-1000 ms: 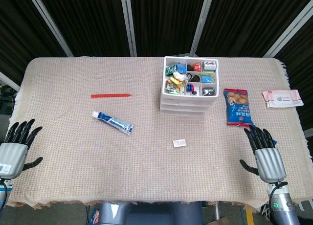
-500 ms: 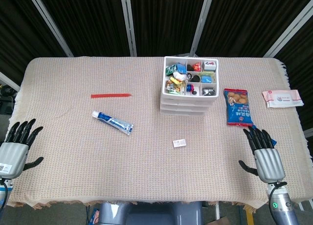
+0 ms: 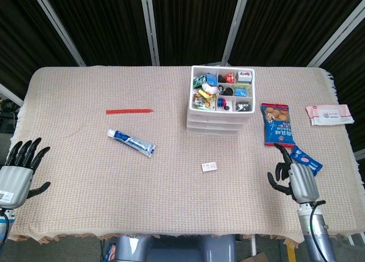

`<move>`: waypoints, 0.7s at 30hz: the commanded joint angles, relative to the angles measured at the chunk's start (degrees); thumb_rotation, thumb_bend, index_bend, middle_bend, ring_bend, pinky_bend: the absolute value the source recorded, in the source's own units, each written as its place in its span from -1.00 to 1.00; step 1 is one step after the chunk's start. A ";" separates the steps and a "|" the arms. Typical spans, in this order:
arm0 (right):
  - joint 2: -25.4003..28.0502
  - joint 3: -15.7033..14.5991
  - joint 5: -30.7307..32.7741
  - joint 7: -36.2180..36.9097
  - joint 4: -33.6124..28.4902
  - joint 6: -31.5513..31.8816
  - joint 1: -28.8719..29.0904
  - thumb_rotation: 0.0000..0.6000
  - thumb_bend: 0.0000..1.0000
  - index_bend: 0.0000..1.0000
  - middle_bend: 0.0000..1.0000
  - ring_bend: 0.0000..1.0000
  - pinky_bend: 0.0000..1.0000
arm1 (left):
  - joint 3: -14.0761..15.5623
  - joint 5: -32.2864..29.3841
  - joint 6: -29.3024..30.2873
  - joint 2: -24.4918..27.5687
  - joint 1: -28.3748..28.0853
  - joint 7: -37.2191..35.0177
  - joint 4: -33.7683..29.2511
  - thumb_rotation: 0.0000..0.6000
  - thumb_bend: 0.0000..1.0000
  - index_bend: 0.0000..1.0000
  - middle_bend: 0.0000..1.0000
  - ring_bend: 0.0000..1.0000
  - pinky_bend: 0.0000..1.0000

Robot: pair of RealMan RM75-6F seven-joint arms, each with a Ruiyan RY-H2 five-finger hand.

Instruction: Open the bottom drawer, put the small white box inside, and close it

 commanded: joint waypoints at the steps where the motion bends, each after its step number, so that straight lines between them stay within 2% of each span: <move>1: -0.12 7.23 19.21 5.69 -8.64 -11.96 5.84 1.00 -0.10 -0.75 0.55 0.46 0.28 | -0.01 0.28 0.30 -0.07 0.05 -0.39 0.26 1.00 -0.78 -0.73 -1.00 -1.00 -1.00; 4: -1.99 9.67 26.58 5.69 -8.69 -14.50 8.88 1.00 -0.08 -0.75 0.55 0.46 0.28 | 0.02 0.44 0.37 -0.10 0.03 -0.77 0.46 1.00 -0.78 -0.73 -1.00 -1.00 -1.00; 11: -10.51 13.95 38.04 5.32 -4.70 -13.86 14.56 1.00 -0.08 -0.75 0.55 0.46 0.28 | -0.01 0.51 0.40 -0.07 -0.04 -1.25 0.64 1.00 -0.79 -0.74 -1.00 -1.00 -1.00; 21: -18.95 18.25 47.31 6.19 1.52 -14.11 19.84 1.00 -0.08 -0.69 0.55 0.46 0.28 | -0.01 0.70 0.45 0.01 -0.14 -2.23 0.82 1.00 -0.78 -0.74 -1.00 -1.00 -1.00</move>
